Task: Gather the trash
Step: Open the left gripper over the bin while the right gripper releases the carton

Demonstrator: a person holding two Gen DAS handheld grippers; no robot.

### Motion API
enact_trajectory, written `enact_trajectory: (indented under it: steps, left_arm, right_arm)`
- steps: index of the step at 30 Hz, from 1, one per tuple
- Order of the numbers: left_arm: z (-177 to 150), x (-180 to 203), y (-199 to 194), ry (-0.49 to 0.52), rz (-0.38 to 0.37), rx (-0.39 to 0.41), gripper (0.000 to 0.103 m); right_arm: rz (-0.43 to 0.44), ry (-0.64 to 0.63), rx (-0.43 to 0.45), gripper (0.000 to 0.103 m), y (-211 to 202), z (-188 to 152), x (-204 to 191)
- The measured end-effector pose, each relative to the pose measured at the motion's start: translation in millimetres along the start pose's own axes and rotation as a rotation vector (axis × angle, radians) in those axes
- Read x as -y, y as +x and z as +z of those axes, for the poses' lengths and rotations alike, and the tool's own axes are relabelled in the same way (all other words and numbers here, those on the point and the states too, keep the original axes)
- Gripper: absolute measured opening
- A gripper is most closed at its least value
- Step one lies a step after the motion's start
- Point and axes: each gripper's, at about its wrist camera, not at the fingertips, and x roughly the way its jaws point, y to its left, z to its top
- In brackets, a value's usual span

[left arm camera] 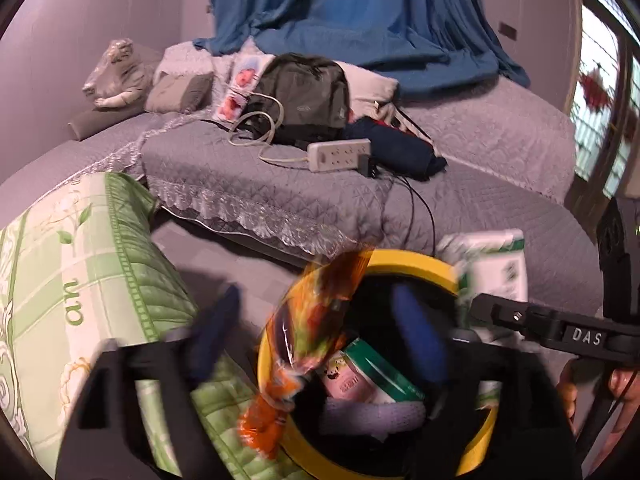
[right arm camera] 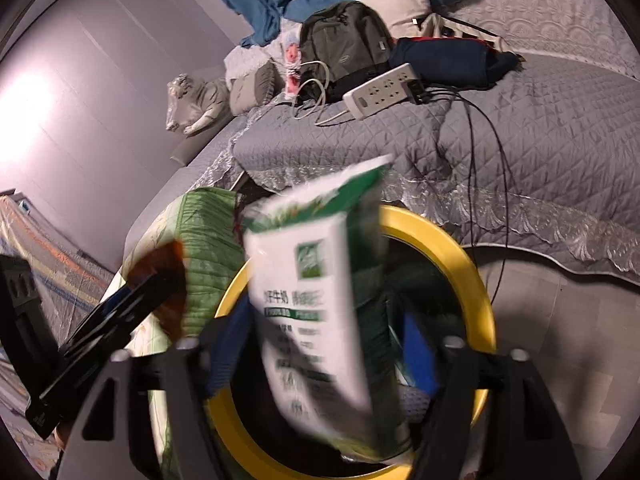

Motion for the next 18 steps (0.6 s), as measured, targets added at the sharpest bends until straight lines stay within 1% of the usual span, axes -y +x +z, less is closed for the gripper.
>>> enact_trajectory:
  steps: [1,3,6,10,11,15,17,18]
  left_arm:
    - [-0.8,-1.5,-2.4,-0.01,-0.001,0.008,0.089]
    - [-0.7,-5.8,-7.0,-0.018,0.014,0.018,0.093]
    - [-0.2,-16.0,-16.9,-0.04,0.042,0.039,0.094]
    - [2.0,-40.4,-44.2,-0.108,0.082,0.095,0.094]
    - [3.2,-46.4,-53.3,-0.12,0.095,0.113,0.094]
    - [4.3,-70.7,-109.2,-0.146,0.171,0.249,0.095]
    - [4.9,-82.3,-135.5,-0.15,0.212,0.287,0.095]
    - [3.2,-91.6,-154.7,-0.155,0.243,0.314,0.095]
  right_arm:
    - [-0.015,0.01,0.009,0.08,-1.7,0.2,2.0]
    - [-0.031,0.018,0.02,0.08,-5.4,0.4,5.3]
    - [-0.038,0.039,0.037,0.08,-14.5,-0.6,10.9]
    - [-0.03,0.024,0.054,0.08,-25.9,-3.5,7.6]
    - [-0.014,0.008,0.055,0.08,-28.7,-4.6,2.6]
    - [0.039,-0.083,0.062,0.08,-33.8,-6.9,-26.7]
    - [0.07,-0.142,0.063,0.08,-34.8,-7.9,-48.9]
    - [0.086,-0.173,0.061,0.08,-35.1,-8.5,-61.0]
